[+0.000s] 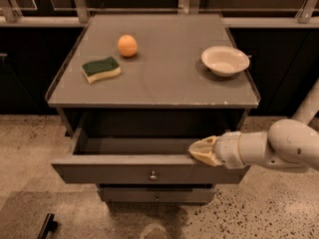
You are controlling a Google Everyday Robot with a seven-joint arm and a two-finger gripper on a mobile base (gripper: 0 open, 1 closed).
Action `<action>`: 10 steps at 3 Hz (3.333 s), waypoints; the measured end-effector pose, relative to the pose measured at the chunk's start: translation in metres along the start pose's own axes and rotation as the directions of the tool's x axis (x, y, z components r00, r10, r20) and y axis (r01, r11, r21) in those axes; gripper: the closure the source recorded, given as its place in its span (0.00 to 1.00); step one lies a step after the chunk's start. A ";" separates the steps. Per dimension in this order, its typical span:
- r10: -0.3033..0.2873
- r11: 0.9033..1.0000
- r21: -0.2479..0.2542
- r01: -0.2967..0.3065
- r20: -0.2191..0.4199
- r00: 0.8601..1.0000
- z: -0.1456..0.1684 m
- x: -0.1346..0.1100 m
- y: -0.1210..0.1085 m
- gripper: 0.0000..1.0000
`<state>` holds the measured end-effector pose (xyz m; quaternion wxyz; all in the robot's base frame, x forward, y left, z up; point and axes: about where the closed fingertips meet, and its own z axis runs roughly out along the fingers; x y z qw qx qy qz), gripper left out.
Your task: Open top drawer
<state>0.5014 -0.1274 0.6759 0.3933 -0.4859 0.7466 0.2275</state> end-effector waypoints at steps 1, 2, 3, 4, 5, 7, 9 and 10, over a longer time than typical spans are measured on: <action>0.000 1.000 0.000 0.000 0.000 1.000 0.000 0.000 0.000 1.00; 0.000 1.000 -0.007 0.001 0.052 0.999 -0.012 -0.006 0.026 1.00; -0.045 0.999 0.031 0.041 0.161 0.986 -0.032 -0.041 0.071 1.00; -0.118 0.981 0.181 0.071 0.262 0.958 -0.057 -0.094 0.087 0.96; -0.129 0.973 0.226 0.054 0.334 0.934 -0.075 -0.125 0.094 0.79; -0.126 0.973 0.224 0.051 0.334 0.934 -0.075 -0.126 0.095 0.32; -0.126 0.973 0.224 0.051 0.334 0.934 -0.075 -0.126 0.095 0.00; -0.126 0.973 0.224 0.051 0.334 0.934 -0.075 -0.126 0.095 0.00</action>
Offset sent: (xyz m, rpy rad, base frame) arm -0.1729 0.0256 0.0731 0.3075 -0.1208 0.0455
